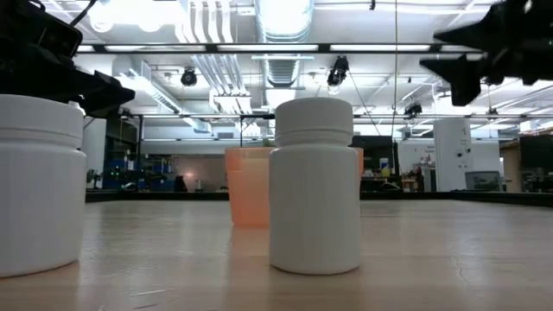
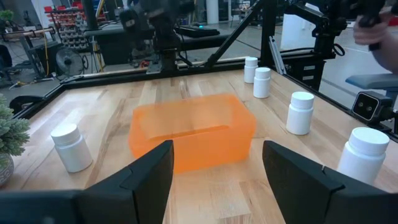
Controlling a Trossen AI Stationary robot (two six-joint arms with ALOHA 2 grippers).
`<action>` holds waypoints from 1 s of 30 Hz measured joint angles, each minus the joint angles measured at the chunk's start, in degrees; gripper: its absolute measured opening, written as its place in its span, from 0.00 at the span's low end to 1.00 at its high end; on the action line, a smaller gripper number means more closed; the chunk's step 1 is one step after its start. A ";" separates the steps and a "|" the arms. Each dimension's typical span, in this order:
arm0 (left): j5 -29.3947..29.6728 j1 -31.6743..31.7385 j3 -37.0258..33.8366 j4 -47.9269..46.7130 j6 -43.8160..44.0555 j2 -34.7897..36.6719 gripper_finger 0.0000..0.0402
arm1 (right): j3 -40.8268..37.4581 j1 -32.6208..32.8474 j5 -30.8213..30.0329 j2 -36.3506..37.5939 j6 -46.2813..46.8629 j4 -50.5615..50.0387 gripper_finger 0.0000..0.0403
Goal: Pick and place pill bottles into a basket
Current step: Put the white pill bottle into the orange bin
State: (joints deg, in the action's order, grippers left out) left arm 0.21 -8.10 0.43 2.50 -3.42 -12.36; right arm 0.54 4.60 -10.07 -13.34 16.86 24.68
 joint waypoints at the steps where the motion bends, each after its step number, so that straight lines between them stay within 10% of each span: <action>1: 0.00 -0.02 0.00 0.00 0.02 0.00 0.57 | 0.00 -0.02 0.87 0.00 0.01 2.99 0.56; 14: 0.00 0.00 0.02 0.00 0.00 0.00 0.57 | 2.95 0.00 13.85 0.09 -9.76 38.88 0.56; 30: 0.00 -0.02 0.02 0.00 0.01 0.01 0.57 | 44.11 0.00 28.56 -15.84 -18.26 0.48 0.56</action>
State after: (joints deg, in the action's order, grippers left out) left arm 0.21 -8.12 0.45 2.50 -3.41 -12.35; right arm 44.64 4.60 18.49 -29.18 -1.40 25.16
